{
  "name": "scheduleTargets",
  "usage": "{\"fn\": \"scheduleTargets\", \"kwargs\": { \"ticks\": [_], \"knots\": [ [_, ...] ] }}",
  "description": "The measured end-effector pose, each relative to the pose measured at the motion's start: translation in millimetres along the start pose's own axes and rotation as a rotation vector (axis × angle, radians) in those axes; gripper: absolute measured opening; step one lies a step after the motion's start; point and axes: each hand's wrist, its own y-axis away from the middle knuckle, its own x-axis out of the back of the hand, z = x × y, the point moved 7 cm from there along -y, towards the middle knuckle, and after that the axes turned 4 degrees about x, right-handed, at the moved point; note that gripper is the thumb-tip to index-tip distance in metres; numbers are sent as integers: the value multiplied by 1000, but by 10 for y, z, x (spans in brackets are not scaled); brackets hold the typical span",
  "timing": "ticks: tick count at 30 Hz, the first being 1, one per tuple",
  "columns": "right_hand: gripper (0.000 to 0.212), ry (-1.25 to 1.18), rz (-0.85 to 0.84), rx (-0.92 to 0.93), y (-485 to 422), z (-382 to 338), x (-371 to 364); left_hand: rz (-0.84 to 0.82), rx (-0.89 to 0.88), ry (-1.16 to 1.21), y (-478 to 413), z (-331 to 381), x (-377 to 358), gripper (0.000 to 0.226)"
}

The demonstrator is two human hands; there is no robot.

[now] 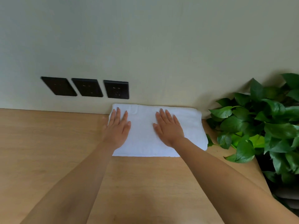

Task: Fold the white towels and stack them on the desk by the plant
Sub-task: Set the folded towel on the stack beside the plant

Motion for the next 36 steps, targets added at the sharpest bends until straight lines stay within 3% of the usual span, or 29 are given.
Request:
{"fn": "scheduleTargets", "kwargs": {
  "ticks": [6,13,17,22,28,36],
  "knots": [
    [53,48,101,174,228,-418,428,-71,245,23,504,-456,220,60],
    [37,177,108,503,384,-1651,541,284,397,160,1467,-1016,797,33],
    [21,187,78,633,599,-2489,501,339,565,143,2143,-1418,902,23],
    [29,168,12,820,999,-3453,260,352,760,73,3068,-2042,893,23],
    [32,175,-52,883,1546,-4610,-38,378,927,93,4198,-2903,884,25],
    [32,248,-127,941,2321,-6164,-585,376,1014,60,5587,-4120,899,26]
  ]
}}
